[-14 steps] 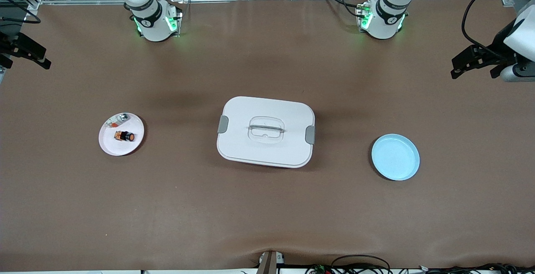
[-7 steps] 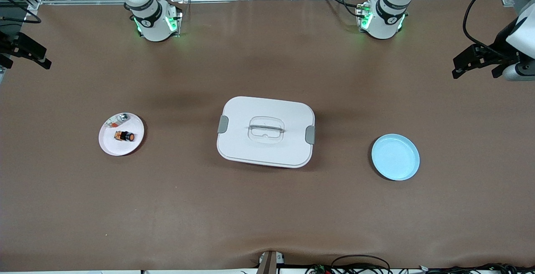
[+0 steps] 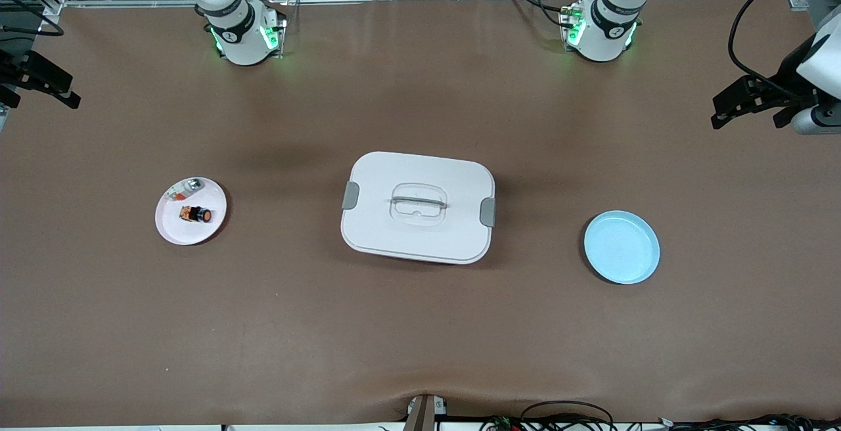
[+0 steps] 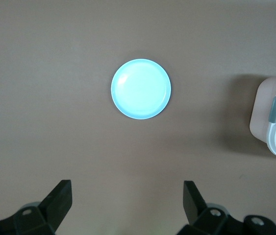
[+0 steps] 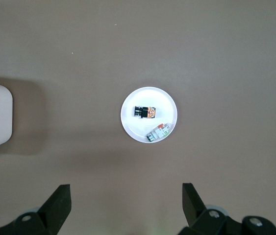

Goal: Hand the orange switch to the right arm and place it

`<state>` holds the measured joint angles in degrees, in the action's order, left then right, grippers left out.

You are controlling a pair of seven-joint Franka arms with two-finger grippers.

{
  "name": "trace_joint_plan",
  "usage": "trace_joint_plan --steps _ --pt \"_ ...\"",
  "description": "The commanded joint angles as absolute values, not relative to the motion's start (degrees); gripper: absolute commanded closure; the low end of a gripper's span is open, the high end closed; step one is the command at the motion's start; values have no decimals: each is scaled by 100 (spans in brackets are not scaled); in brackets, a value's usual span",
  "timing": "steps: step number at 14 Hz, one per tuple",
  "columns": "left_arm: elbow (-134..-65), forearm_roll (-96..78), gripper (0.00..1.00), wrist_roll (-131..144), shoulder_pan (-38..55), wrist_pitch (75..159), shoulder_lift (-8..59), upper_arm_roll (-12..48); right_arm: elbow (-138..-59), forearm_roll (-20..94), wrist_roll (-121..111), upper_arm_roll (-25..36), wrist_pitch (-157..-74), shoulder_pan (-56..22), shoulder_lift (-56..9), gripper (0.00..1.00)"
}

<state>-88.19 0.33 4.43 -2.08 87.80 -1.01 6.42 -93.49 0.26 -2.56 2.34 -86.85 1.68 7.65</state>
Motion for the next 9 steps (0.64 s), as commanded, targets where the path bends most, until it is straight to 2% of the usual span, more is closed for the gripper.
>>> trace_joint_plan --steps 1,5,9 --pt "-8631 44 0 378 -211 8675 -26 642 -9176 26 -290 422 -8613 -61 651 0" --pt "-8640 44 0 369 -211 8640 -44 642 -9176 44 -290 422 -8736 -27 607 0" --pt "-8640 44 0 378 -202 8640 -44 642 -9045 62 -290 404 -9123 -61 291 0"
